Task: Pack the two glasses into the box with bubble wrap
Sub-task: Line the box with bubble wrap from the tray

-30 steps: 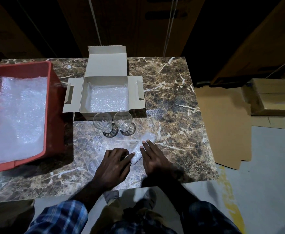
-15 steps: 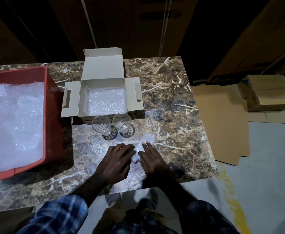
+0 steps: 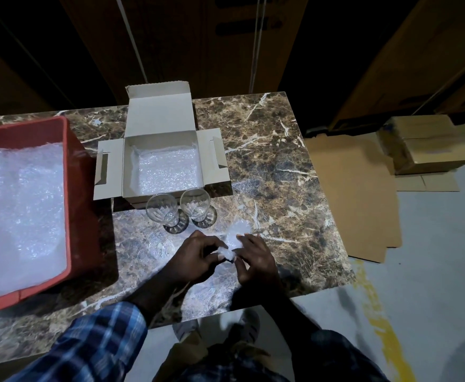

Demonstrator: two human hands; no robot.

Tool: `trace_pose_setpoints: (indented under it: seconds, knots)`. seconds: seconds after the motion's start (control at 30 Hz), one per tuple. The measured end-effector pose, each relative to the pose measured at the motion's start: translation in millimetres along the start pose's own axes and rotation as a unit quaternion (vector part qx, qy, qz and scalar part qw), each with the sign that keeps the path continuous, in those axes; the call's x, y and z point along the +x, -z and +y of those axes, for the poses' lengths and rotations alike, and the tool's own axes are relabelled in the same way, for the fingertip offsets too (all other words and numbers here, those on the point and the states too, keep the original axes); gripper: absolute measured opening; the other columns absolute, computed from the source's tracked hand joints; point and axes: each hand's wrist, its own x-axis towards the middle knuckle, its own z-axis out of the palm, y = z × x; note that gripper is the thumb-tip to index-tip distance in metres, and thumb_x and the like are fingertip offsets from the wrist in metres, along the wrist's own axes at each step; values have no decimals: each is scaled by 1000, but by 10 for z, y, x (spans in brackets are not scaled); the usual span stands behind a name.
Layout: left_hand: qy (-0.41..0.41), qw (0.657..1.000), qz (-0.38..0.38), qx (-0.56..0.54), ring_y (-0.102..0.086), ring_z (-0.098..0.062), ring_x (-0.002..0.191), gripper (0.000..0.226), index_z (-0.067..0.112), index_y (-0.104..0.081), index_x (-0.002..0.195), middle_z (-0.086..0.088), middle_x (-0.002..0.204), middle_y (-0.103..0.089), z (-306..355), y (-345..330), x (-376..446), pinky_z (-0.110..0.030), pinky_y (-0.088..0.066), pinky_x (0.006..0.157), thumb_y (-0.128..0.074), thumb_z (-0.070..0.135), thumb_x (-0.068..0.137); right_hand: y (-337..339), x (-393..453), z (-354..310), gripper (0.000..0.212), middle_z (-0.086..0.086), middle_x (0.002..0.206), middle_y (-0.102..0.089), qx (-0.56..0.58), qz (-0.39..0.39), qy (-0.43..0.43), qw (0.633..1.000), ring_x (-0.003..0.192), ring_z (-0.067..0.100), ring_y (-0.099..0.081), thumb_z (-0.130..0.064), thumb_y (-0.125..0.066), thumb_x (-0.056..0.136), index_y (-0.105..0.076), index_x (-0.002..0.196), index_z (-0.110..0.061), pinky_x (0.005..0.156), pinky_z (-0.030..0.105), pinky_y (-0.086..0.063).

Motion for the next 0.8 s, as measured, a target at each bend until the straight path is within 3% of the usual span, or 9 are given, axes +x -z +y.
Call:
trace_pose_setpoints:
  seconds: [0.07, 0.17, 0.23, 0.37, 0.43, 0.53, 0.63, 0.8]
  knots:
    - [-30, 998, -25, 52, -46, -3, 93, 8, 38, -74, 89, 16, 74, -61, -26, 16, 37, -36, -46, 85, -75, 31, 85, 9, 1, -44, 12, 10, 106, -74, -47, 31, 33, 998, 99, 26, -56, 2, -70, 69, -74, 73, -9, 83, 35, -53]
    - [-58, 992, -26, 109, -43, -8, 90, 18, 35, -72, 94, 12, 78, -65, -100, -13, 96, -39, -45, 80, -61, 47, 87, 6, -17, -96, 15, 6, 102, -76, -80, 48, 25, 995, 89, 20, -53, -7, -61, 76, -75, 72, -10, 72, 35, -56]
    - [-65, 991, -5, 115, -43, -10, 88, 16, 33, -71, 95, 12, 76, -64, -102, -38, 112, -39, -44, 77, -61, 45, 90, 21, -28, -120, 13, 4, 101, -76, -63, 46, -2, 997, 91, 21, -57, -9, -63, 74, -75, 78, -11, 73, 35, -57]
    - [-67, 991, 9, 116, -44, -11, 84, 15, 32, -68, 92, 10, 75, -66, -87, -60, 151, -37, -42, 71, -55, 40, 93, 76, -22, -176, 28, -9, 99, -63, 15, 34, -95, 995, 94, 24, -63, -22, -68, 76, -75, 100, -8, 77, 40, -57]
    - [-68, 990, 10, 122, -47, -16, 83, 20, 32, -67, 93, 10, 75, -65, -92, -58, 170, -40, -44, 73, -50, 44, 92, 101, 20, -217, 23, -23, 97, -50, 45, 39, -137, 989, 89, 24, -65, -26, -71, 79, -77, 98, -14, 76, 43, -57]
    - [-73, 988, 12, 137, -47, -18, 80, 22, 32, -67, 93, 11, 75, -66, -46, -66, 202, -40, -44, 73, -48, 44, 94, 140, 112, -285, 14, -31, 87, -50, 47, 13, -174, 983, 88, 25, -62, -27, -71, 81, -76, 91, -20, 78, 46, -55]
    - [-70, 988, 19, 140, -48, -17, 81, 17, 29, -63, 97, 9, 77, -65, 31, -82, 244, -39, -44, 72, -52, 41, 95, 183, 201, -317, 14, -24, 78, -42, 18, -21, -187, 982, 90, 31, -58, -25, -65, 84, -72, 90, -15, 82, 51, -51]
    - [-44, 995, 9, 90, -53, -21, 74, 31, 17, -60, 88, 4, 71, -59, 110, -72, 300, -38, -44, 71, -54, 48, 86, 245, 322, -305, 48, 8, 84, -62, -26, -80, -210, 974, 98, 33, -52, -52, -33, 93, -61, 102, -14, 89, 47, -41]
